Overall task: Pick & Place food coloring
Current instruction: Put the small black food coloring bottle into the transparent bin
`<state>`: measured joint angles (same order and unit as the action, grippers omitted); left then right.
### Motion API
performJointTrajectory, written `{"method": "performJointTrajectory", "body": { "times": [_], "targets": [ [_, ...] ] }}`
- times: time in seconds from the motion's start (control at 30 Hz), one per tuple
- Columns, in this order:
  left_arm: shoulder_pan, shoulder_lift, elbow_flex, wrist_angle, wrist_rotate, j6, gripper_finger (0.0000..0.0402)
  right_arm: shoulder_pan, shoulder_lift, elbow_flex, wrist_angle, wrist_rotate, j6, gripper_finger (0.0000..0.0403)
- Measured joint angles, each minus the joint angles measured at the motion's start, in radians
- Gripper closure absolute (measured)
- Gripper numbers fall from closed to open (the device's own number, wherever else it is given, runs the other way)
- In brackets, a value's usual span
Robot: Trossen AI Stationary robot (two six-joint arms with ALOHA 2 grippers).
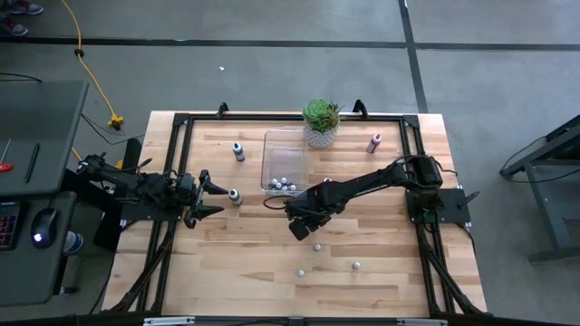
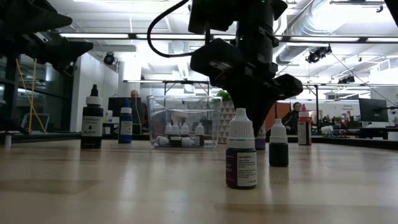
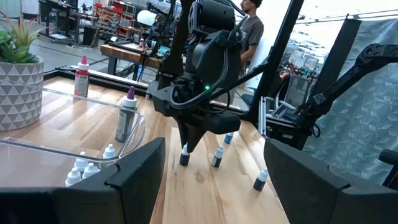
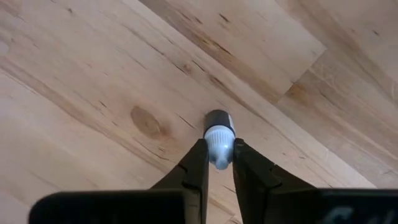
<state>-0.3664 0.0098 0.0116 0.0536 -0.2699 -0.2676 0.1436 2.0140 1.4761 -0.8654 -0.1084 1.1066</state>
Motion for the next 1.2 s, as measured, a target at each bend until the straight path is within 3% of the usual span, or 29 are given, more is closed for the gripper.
{"method": "performJointTrajectory", "body": {
  "times": [0.23,0.5,0.9,1.2],
  "targets": [
    [0.0,0.0,0.0,0.0,0.0,0.0,0.013,0.0,-0.002,0.02,0.02,-0.022,-0.01,0.0349],
    [0.0,0.0,0.0,0.0,0.0,0.0,0.013,-0.004,-0.013,0.206,-0.022,-0.001,-0.123,0.0355],
    [0.0,0.0,0.0,0.0,0.0,0.0,0.013,-0.056,-0.013,0.545,-0.134,0.15,-0.295,0.0355],
    [0.0,0.0,0.0,0.0,0.0,0.0,0.013,-0.151,-0.013,0.611,-0.169,0.206,-0.347,0.0358]
  ]
}}
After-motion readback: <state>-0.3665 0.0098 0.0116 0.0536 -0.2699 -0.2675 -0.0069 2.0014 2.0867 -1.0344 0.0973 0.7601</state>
